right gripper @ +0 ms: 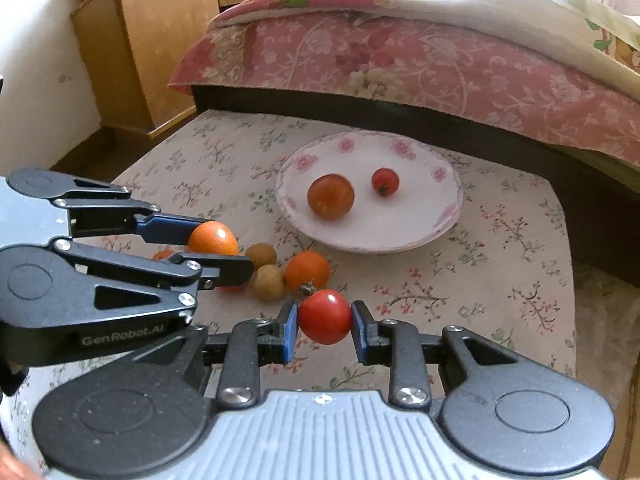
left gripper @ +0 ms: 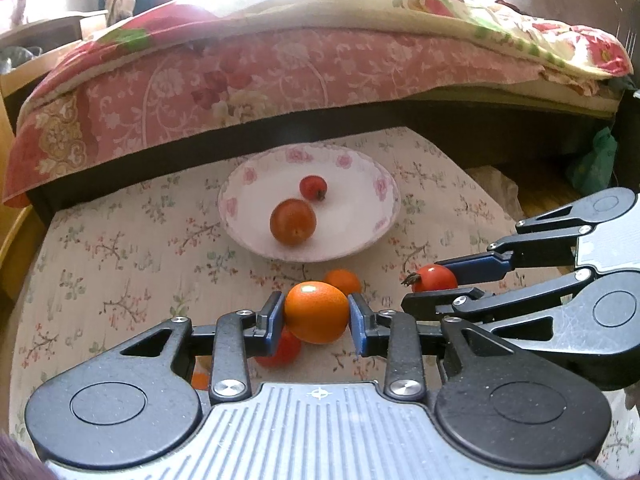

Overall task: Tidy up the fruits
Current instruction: 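Carry the held fruits over the white plate with both grippers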

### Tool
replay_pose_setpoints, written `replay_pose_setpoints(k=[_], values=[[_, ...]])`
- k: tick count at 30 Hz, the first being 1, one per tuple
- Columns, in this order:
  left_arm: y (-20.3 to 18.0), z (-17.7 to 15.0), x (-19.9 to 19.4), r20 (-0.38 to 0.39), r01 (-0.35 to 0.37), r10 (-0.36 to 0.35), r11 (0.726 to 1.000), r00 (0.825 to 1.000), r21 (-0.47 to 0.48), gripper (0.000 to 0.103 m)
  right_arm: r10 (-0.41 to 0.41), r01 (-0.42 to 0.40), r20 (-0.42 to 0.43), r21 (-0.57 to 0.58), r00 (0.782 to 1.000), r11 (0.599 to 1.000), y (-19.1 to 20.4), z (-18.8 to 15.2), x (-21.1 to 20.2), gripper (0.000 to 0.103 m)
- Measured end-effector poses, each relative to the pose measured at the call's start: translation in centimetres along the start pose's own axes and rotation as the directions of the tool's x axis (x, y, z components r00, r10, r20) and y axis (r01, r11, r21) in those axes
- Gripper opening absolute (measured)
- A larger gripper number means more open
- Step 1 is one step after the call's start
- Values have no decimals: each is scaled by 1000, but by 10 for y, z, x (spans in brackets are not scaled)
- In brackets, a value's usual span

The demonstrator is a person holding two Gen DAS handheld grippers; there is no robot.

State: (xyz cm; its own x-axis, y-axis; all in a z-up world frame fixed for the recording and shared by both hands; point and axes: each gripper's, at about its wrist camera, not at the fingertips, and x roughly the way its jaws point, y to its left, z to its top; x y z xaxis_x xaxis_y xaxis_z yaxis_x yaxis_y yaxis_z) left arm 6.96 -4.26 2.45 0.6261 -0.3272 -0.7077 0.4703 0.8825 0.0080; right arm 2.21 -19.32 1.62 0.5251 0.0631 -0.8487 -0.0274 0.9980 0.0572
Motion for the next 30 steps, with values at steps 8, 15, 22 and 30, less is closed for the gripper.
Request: replay_pose_setpoints(k=[8, 15, 22, 30], values=[[4, 16, 8, 18, -9, 9, 1000, 1000, -8, 41, -17, 16, 24, 37, 1000, 999, -11, 13, 4, 30], [9, 31, 20, 32, -18, 18, 1000, 999, -5, 41, -32, 30, 50, 42, 998, 999, -20, 26, 13, 30], [17, 40, 38, 27, -16, 16, 1000, 999, -18, 41, -46, 44, 57, 37, 997, 998, -29, 37, 30, 30], [23, 51, 55, 33, -27, 28, 999, 999, -23, 41, -63, 60, 62, 52, 996, 997, -40, 49, 45, 30]])
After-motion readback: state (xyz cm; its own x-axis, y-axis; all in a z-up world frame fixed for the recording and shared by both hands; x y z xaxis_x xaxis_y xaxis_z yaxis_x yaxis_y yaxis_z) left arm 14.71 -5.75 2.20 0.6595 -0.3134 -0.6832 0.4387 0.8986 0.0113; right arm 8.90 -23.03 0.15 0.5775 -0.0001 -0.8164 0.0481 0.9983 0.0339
